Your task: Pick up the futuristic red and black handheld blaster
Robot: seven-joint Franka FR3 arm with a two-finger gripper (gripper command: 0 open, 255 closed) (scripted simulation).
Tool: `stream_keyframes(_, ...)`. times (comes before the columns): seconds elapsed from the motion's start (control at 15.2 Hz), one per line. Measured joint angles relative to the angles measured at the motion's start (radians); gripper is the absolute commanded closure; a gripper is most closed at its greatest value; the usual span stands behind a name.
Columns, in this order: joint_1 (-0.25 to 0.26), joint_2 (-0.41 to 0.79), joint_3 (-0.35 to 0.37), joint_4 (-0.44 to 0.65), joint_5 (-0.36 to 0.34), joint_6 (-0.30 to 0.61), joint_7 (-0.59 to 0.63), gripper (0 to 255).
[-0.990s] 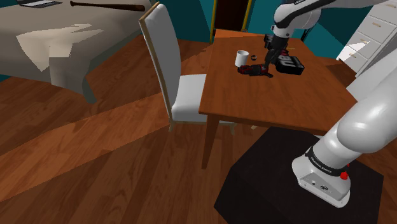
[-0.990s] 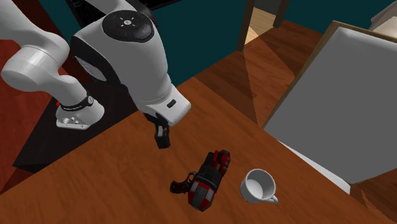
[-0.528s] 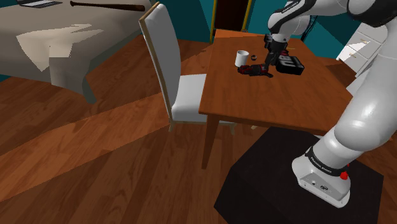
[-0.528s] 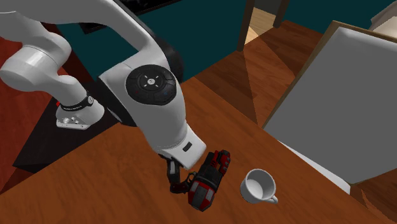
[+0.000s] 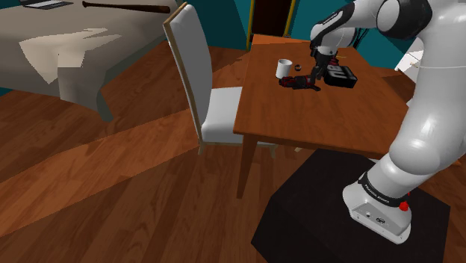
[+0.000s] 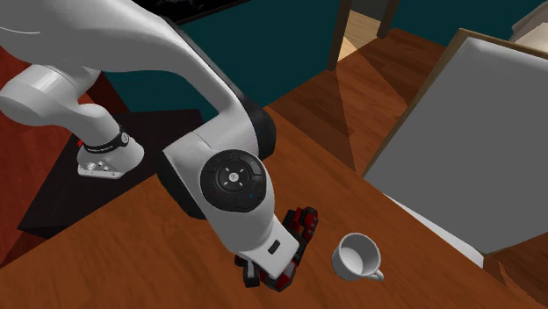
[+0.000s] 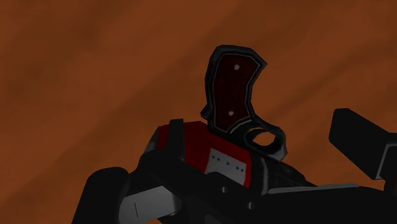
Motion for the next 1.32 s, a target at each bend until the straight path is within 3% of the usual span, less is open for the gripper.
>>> stream_keyframes(0.33,-0.01,0.042,0.014,-0.009,0.024,0.047,-0.014,0)
stream_keyframes(0.4,-0.011,0.045,0.015,-0.01,0.026,0.051,-0.015,255)
stream_keyframes(1.32,-0.005,0.023,0.008,-0.005,0.013,0.027,-0.008,255)
